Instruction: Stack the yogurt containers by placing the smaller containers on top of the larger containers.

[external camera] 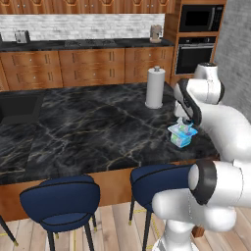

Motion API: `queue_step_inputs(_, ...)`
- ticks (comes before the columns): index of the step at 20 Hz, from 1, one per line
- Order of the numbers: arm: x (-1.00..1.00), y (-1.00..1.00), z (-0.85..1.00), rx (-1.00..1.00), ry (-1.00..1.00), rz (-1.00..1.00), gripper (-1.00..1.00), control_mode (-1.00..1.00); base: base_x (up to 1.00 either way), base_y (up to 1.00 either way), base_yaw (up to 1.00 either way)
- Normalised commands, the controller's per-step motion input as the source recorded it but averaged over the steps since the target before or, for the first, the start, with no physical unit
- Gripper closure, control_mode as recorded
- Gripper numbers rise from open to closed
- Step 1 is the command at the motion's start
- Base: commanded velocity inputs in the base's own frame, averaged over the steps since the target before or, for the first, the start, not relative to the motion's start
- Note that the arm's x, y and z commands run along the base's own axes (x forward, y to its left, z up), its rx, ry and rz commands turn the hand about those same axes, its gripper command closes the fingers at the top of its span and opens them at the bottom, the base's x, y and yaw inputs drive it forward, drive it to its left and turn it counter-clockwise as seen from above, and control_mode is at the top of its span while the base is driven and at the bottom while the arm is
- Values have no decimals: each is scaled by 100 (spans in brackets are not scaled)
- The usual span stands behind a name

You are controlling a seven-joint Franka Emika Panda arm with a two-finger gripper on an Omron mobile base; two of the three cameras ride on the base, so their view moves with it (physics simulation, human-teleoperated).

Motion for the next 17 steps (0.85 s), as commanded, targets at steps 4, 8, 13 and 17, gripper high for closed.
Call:
queue_step_inputs(4,-92,51,45,-3,-6,0,-100,-100,0,0,0)
queue_step_inputs(8,-95,52,41,-4,-7,0,-100,-100,0,0,0)
queue_step_inputs(13,-100,50,39,-5,-12,0,-100,-100,0,0,0)
queue_step_inputs(17,-100,43,38,-4,-18,0,-100,-100,0,0,0)
